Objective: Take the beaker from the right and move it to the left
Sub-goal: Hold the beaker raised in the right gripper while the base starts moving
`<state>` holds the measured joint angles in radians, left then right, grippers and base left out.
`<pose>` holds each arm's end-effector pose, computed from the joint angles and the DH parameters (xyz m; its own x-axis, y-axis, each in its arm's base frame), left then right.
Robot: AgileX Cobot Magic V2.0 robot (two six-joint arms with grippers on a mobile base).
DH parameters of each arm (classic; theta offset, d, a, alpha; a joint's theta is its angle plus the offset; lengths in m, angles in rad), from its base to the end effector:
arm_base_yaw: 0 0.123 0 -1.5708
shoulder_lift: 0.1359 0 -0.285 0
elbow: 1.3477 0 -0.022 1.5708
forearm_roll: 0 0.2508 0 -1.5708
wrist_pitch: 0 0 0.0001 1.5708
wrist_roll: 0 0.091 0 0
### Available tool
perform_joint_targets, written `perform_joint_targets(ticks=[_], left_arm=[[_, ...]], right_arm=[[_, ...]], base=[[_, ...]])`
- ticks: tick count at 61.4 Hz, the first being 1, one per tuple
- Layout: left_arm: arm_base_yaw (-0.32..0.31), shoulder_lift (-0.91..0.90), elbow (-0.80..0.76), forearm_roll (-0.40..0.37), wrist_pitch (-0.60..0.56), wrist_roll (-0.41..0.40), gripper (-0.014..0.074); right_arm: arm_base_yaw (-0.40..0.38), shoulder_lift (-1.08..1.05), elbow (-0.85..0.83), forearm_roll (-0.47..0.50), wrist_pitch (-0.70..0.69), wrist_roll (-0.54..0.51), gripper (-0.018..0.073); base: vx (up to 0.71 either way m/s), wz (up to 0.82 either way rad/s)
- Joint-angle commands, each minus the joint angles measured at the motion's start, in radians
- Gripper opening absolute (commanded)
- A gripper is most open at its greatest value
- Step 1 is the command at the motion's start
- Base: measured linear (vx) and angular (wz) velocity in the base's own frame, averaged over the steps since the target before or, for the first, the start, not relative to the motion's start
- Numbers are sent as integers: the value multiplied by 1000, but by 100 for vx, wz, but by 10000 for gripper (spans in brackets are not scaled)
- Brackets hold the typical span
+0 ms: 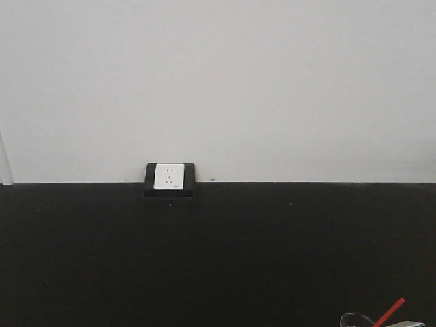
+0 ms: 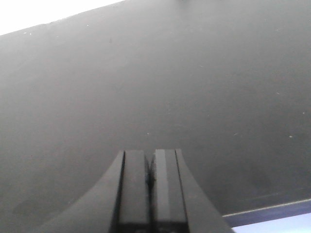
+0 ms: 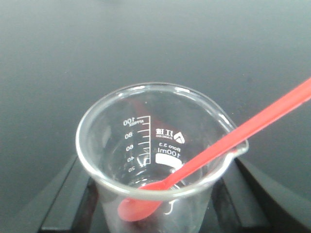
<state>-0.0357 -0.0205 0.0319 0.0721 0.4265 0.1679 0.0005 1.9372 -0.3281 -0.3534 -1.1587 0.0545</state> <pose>0.0508 0.0009 0.1655 -0.3313 0.2433 -0.9116 0.0867 0.9699 0.2274 0.2513 0.0290 0.0907 -0.3488 -0.0875 -0.9331 -0.3276 0.9442 0.0340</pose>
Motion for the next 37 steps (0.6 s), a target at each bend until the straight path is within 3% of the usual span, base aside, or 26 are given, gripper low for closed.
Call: perform_joint_targets(ticks=[1,18,37], left_arm=[[-6,-6,19,0,-77,-1,-6],[-6,-6,19,0,-77,-1,-6],[-6,-6,19,0,-77,-1,-6]], right_arm=[[-4,-55,-8,-13,-184,41,-7],[-4,-239,-8,-12,-104,104,-4],[-4,-559,-8,-14,345,237,-3]], base=[[0,0],[0,0],[0,0]])
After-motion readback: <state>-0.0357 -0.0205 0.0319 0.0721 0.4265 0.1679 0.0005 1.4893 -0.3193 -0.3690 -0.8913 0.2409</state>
